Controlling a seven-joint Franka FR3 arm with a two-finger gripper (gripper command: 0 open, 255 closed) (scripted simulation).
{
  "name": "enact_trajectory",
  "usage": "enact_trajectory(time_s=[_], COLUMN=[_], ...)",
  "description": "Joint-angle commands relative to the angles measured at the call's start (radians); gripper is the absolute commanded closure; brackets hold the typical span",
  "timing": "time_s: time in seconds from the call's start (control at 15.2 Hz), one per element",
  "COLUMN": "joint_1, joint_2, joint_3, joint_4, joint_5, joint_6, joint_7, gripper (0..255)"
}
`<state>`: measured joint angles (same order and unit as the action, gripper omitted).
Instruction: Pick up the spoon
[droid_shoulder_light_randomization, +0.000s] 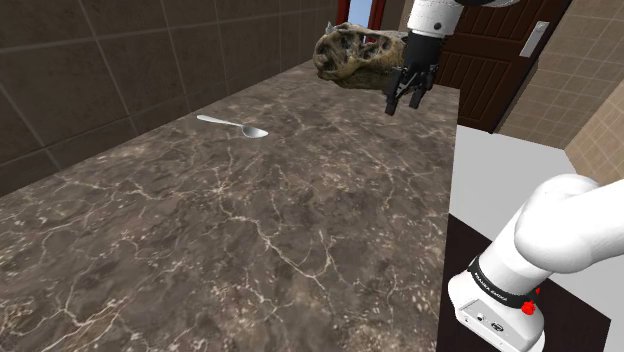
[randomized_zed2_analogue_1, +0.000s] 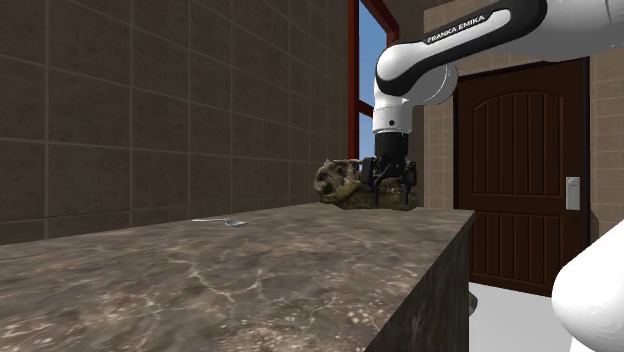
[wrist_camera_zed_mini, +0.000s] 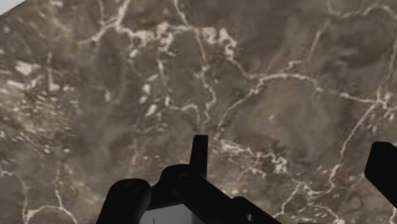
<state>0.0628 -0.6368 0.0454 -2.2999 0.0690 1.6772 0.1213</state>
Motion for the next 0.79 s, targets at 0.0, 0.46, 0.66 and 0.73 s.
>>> enact_trajectory(time_s=[0.0, 0.46, 0.66, 0.73], joint_1=[0.015, 0.060, 0.076, 0.081], joint_2=[0.054, 0.232, 0.312, 0.340], joint_3=[0.026, 0.110, 0.145, 0.156], joint_4=[0.029, 0.152, 0.219, 0.244], joint_5=[0.018, 0.051, 0.052, 0.050], joint_6=[0.041, 0.152, 0.190, 0.201], joint_7=[0.018, 0.078, 0.105, 0.115], gripper=[0, 0, 0, 0])
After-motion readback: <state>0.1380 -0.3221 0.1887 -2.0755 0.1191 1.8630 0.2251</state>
